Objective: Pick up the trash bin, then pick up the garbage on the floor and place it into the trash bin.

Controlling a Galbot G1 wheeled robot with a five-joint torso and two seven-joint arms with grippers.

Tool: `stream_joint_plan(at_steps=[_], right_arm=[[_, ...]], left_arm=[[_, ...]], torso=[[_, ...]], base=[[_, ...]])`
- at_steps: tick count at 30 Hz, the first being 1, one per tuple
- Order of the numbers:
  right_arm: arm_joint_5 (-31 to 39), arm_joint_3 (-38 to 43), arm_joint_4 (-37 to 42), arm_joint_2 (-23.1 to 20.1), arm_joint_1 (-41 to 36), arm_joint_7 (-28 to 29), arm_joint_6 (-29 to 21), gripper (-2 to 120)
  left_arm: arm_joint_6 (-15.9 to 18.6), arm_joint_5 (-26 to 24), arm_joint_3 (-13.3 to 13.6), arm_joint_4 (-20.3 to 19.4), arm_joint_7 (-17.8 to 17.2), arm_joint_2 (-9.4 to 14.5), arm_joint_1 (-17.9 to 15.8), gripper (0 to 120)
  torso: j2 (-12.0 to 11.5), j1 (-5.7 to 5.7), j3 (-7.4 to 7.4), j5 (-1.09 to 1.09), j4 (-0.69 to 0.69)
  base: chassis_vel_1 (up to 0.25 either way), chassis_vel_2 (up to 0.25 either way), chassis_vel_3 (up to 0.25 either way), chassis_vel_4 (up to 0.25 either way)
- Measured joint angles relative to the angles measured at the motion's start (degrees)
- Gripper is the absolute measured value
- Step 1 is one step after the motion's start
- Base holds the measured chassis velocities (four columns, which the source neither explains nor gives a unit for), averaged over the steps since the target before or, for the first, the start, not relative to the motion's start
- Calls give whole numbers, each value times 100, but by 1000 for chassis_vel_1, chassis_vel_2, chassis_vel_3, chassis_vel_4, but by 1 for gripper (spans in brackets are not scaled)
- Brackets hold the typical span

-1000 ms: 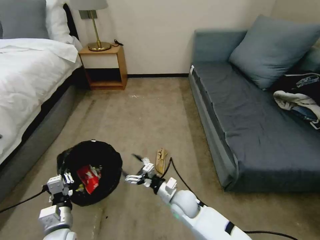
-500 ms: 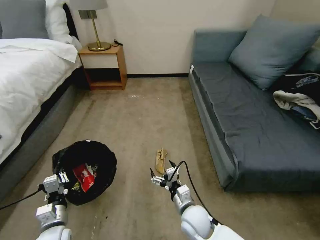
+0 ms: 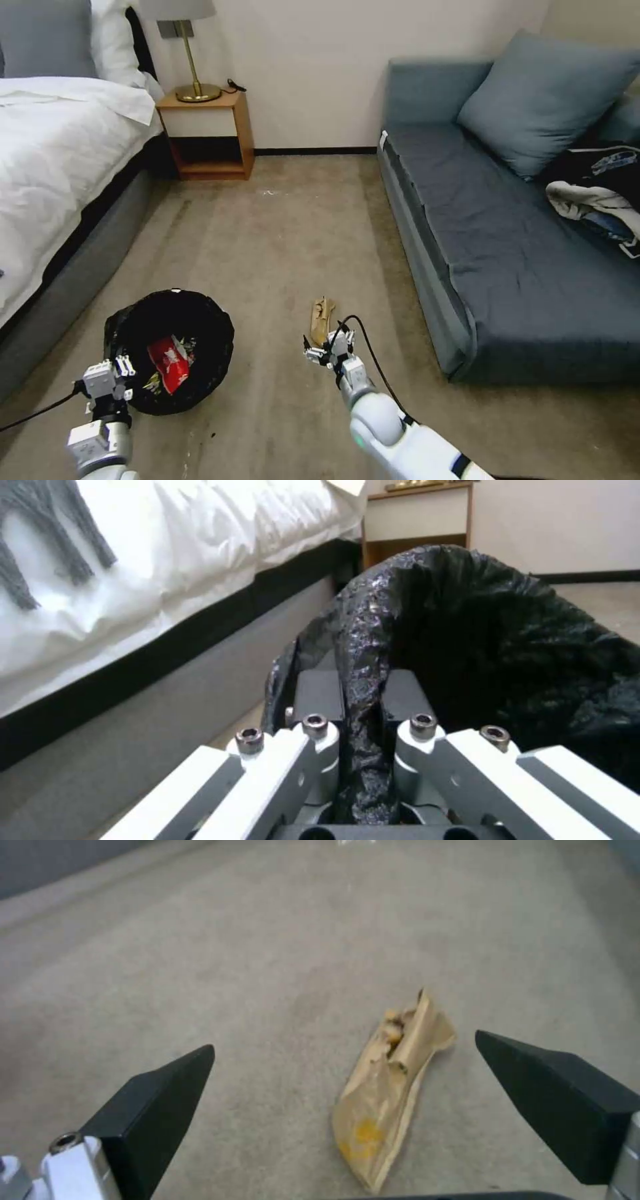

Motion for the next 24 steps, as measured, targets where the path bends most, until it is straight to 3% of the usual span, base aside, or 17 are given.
stream_joint_plan(at_steps=[3,6,10,13,20,24], right_arm=[[79,26,-888,430,532,-156,150,100],[108,45,-1299,708,793,-226,92,100],[-147,146,-1976,1081,1127,-250,-207,100],[-392,232,-2677,1322,1384,-316,-155,100],[-550,261,-3151,1471,1501,-478,-28,95],[-624,255,-3153,1459,1483,-479,-225,81]], left_arm=[[14,0,0,0,5,-6,-1,7],[31,3,8,1,10,-22,-19,7],[50,16,11,20,12,-47,-52,7],[52,29,13,20,13,-83,-49,7],[50,32,13,5,13,-107,-27,7],[45,38,18,2,13,-132,-23,7]], torso=[[0,0,0,-1,1],[0,0,0,0,1],[0,0,0,-1,1],[0,0,0,-1,1],[0,0,0,-1,0],[0,0,0,0,1]], base=[[0,0,0,0],[0,0,0,0],[0,0,0,0],[0,0,0,0],[0,0,0,0],[0,0,0,0]])
